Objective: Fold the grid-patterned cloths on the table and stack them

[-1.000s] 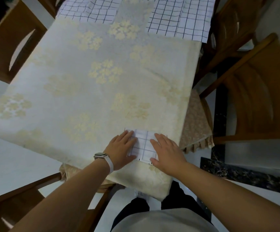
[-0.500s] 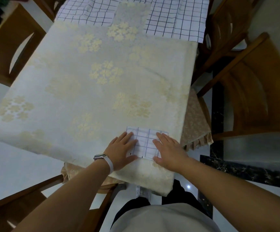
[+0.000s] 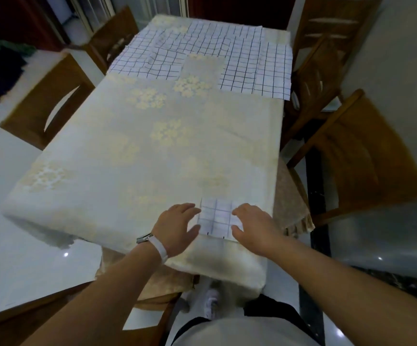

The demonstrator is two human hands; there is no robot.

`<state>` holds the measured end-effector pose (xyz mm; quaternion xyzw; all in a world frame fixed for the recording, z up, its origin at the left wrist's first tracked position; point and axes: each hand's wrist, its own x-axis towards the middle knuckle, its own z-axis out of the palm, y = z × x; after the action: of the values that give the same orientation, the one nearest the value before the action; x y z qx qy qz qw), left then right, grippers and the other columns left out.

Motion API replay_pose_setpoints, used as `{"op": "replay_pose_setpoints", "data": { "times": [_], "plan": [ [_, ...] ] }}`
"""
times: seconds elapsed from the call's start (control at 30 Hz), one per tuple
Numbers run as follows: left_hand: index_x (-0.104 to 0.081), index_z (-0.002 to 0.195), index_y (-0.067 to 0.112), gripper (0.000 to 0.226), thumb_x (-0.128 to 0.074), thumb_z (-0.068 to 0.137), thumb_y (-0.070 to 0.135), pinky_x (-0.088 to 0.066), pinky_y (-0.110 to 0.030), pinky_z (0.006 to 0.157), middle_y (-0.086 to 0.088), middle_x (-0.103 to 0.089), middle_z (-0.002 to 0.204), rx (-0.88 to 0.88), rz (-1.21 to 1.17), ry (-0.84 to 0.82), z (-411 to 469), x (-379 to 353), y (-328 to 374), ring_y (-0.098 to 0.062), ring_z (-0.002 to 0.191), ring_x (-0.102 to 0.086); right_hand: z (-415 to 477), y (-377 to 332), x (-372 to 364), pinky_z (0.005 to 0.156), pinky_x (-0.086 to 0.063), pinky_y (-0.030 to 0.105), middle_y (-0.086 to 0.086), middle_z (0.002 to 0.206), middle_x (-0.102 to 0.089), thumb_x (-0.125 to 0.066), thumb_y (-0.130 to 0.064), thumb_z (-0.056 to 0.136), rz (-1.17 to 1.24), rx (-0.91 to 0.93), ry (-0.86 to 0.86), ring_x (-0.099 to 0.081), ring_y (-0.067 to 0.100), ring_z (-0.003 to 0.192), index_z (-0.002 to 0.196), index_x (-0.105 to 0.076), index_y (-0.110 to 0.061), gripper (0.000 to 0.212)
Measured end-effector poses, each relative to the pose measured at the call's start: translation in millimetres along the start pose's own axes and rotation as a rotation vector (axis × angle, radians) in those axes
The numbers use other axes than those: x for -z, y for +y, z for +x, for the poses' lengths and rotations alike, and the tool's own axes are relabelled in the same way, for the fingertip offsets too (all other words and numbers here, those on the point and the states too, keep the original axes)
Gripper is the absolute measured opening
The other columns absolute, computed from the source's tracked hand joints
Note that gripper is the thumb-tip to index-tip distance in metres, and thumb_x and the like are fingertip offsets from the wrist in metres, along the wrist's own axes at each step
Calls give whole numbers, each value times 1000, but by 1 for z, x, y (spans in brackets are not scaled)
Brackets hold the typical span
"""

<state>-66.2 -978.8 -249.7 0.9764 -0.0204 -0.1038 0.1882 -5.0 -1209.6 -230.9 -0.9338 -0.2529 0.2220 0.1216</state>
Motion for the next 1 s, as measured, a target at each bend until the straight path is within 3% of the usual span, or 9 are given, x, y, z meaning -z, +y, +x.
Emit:
{"op": "replay_pose_setpoints", "data": {
  "times": [0.3,0.53,0.77,1.0],
  "plan": [
    [-58,128,23,50,-50,85,46,-46,-41,96,0,-55,136,106,-2,132,-48,17,9,-24,123,-51,-29,-26,13,102,-37,35,-1,140,-46,-43,-39,98,6,84,28,-44,21,124,138,-46,-21,44],
    [-55,132,28,45,-56,90,44,-41,-38,102,5,-50,141,280,-26,178,-99,23,34,-19,127,-45,-49,-39,17,98,-40,34,-2,135,-51,-47,-38,95,81,192,23,-47,21,120,133,-51,-22,42],
    [-55,131,31,41,-56,91,43,-40,-41,107,6,-50,140,452,-90,293,-167,27,57,-18,127,-45,-65,-61,6,100,-40,33,-4,139,-47,-46,-41,97,90,385,-21,-45,19,125,136,-47,-22,44],
    [-59,127,30,36,-55,92,40,-39,-39,101,3,-55,136,616,47,362,-243,24,58,-20,124,-49,-83,-116,-15,98,-42,35,-2,134,-48,-46,-42,96,61,558,-48,-47,20,119,134,-50,-21,43]
  ]
}}
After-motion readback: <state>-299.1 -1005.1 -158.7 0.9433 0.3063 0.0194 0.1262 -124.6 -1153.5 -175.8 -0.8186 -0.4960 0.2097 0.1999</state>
